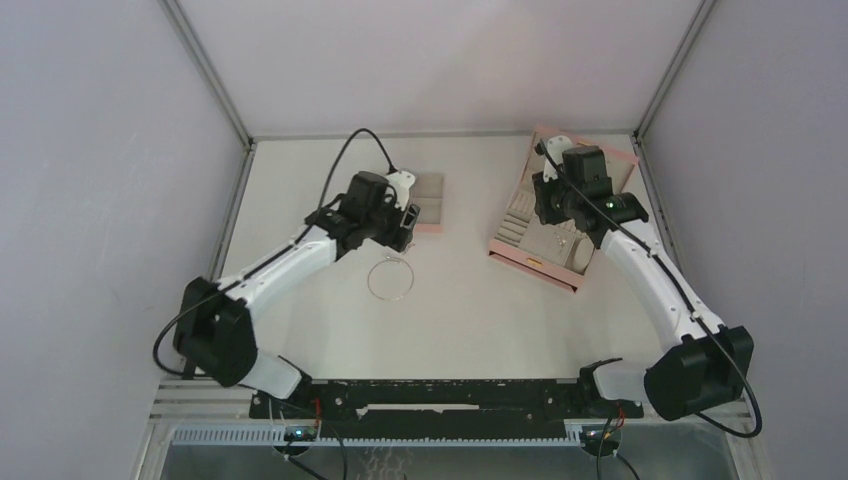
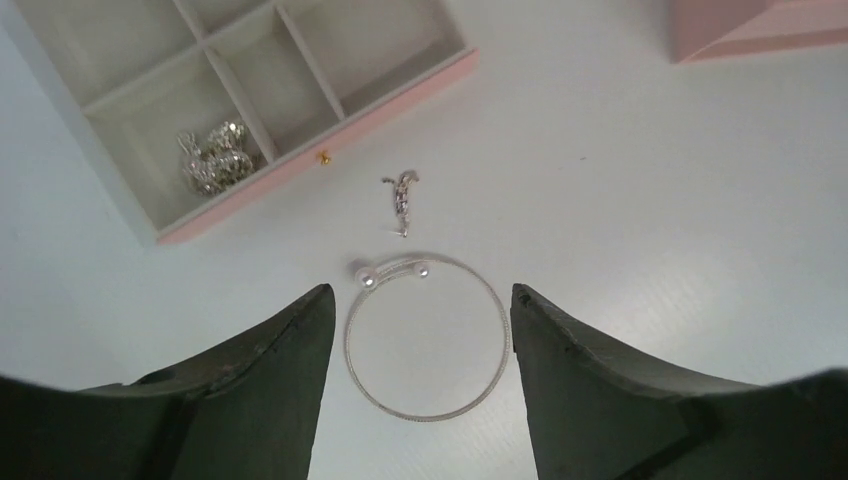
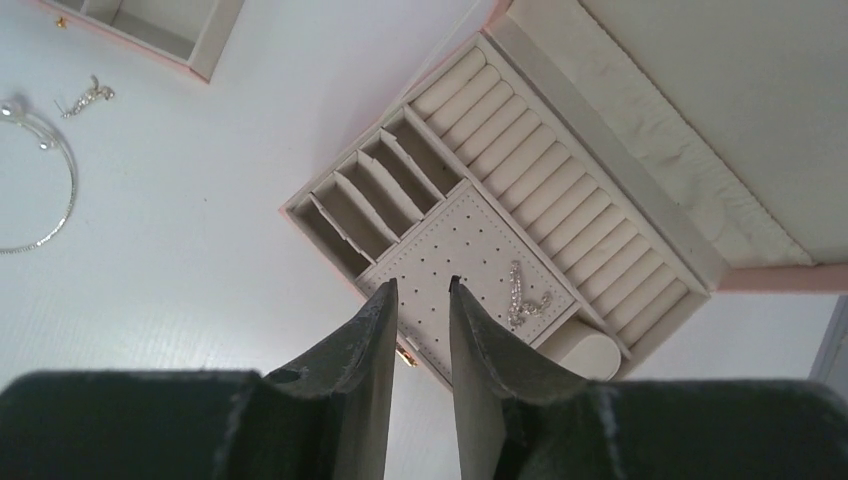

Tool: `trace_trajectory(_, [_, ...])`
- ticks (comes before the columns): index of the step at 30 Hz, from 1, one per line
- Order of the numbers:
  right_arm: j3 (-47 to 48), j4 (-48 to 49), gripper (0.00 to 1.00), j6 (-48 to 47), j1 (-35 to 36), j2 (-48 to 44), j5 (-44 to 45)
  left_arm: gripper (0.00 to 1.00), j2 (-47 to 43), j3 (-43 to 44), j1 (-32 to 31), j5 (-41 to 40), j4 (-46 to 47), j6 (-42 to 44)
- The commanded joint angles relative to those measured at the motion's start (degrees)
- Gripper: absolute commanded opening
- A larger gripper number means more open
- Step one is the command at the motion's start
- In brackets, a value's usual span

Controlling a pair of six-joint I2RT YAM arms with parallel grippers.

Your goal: Organize the mixed jewelry

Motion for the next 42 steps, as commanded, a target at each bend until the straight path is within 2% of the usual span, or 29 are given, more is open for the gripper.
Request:
trace_trajectory(1, [-3.1,8.5,0.34,6.4,1.5,-4.7,5.2,0.7,8.9,7.7,-1.0,-10.2,-4.7,-6.3])
trace_trajectory(5, [-5.8,11.2,0.35,7.3,2.9,-9.1,7.4,0.65,17.6,13.7,-2.1,-14.0,-9.6,-8.7])
trace_trajectory(9, [-8.0,12.8,0.35,7.3,3.0,-13.0,7.9,0.57,22.9,16.3,-2.3,-15.3,-9.0,-11.2])
trace_trajectory(15, [-8.8,11.3,0.34,6.9,3.1,-14.9,8.4,0.46,29.1,20.9,-2.3,-12.8,-9.6,-11.2])
trace_trajectory(19, [-8.8,10.9,0.33,6.6,3.0,-14.8,8.6,0.42,32.5,23.1,-2.3,-10.3,-10.9,-10.5])
trace_trajectory(33, [-8.8,12.9,0.33,6.9,3.1,-13.5,8.3,0.39,36.7,22.9,-2.4,-7.6,-12.9,-10.9])
trace_trajectory(42, [-8.8,12.2,0.32,7.3,3.3,-14.1,8.6,0.29,38.2,21.9,-2.1,-5.8,-12.9,-11.8])
